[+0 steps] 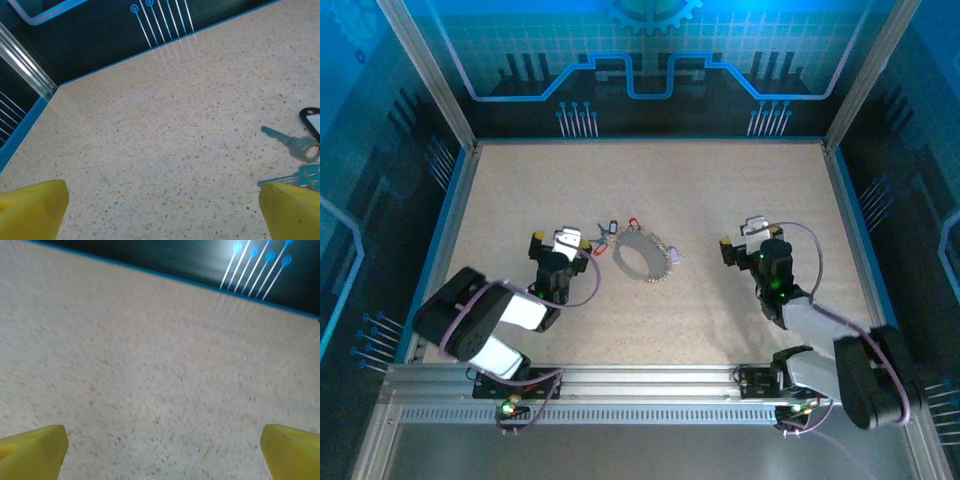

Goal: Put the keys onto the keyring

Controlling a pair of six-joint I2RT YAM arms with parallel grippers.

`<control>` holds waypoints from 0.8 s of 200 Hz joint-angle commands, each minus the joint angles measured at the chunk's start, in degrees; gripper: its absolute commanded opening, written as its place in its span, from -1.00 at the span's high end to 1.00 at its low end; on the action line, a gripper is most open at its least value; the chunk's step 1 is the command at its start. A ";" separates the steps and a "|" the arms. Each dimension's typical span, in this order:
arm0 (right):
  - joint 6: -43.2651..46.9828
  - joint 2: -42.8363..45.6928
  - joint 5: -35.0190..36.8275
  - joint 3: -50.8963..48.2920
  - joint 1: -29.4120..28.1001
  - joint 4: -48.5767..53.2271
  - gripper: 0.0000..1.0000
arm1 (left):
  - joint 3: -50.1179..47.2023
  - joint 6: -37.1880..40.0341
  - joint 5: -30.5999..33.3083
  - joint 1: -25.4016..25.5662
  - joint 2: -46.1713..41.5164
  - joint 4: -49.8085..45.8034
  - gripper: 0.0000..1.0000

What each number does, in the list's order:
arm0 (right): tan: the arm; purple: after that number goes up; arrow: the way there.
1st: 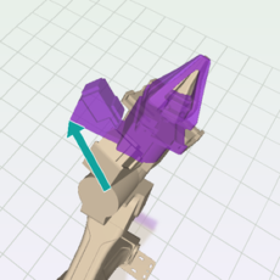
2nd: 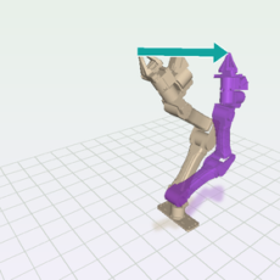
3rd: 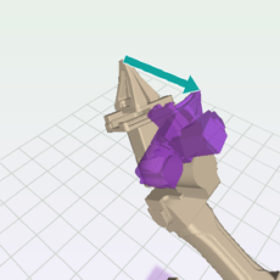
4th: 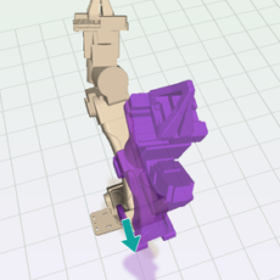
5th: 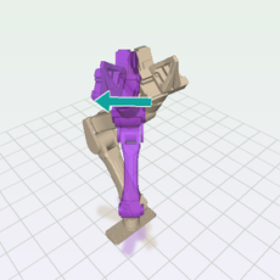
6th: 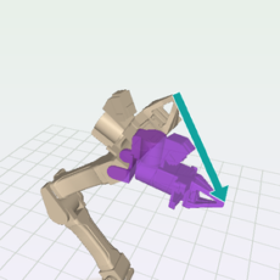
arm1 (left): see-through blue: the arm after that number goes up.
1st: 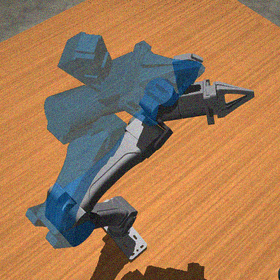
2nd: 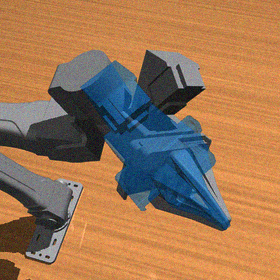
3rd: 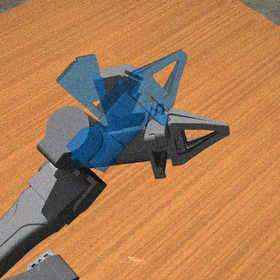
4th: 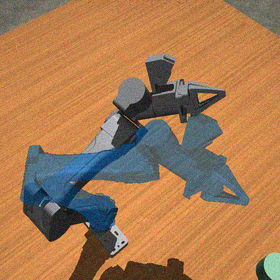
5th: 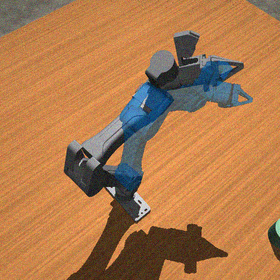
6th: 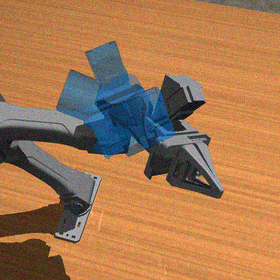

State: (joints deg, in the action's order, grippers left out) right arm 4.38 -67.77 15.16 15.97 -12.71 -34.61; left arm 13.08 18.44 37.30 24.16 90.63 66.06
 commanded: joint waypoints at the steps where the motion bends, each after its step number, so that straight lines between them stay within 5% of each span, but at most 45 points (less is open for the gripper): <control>1: -1.86 -5.44 0.13 0.96 2.75 -11.03 -0.99 | 3.35 4.47 1.86 -0.63 4.36 12.87 -0.98; 42: -3.52 -18.73 -3.72 2.62 6.85 -21.82 -0.99 | 1.29 -6.19 -8.87 -8.68 -2.71 4.10 -0.98; 53: -3.60 -17.35 -4.97 5.80 6.81 -13.00 -0.99 | 1.07 -8.72 -13.80 -11.29 -4.36 1.34 -0.98; 90: -4.16 -18.48 -7.61 7.94 8.16 -10.28 -0.99 | 2.59 -16.72 -22.00 -19.75 -1.09 0.11 -0.98; 96: -4.36 -18.28 -8.53 8.64 8.54 -8.63 -0.99 | 3.28 -16.96 -21.25 -20.18 0.33 1.06 -0.98; 111: -4.36 -18.39 -9.64 8.62 8.91 -8.85 -0.99 | 8.40 -18.88 -21.86 -20.97 -2.22 -13.32 -0.98; 160: -4.24 -18.37 -9.68 8.59 8.93 -8.90 -0.99 | 7.94 -19.75 -21.08 -21.70 -1.86 -11.70 -0.98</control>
State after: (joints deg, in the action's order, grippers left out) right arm 0.97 -86.06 6.66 23.73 -4.47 -43.77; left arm 20.21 0.89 17.85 2.87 88.88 56.49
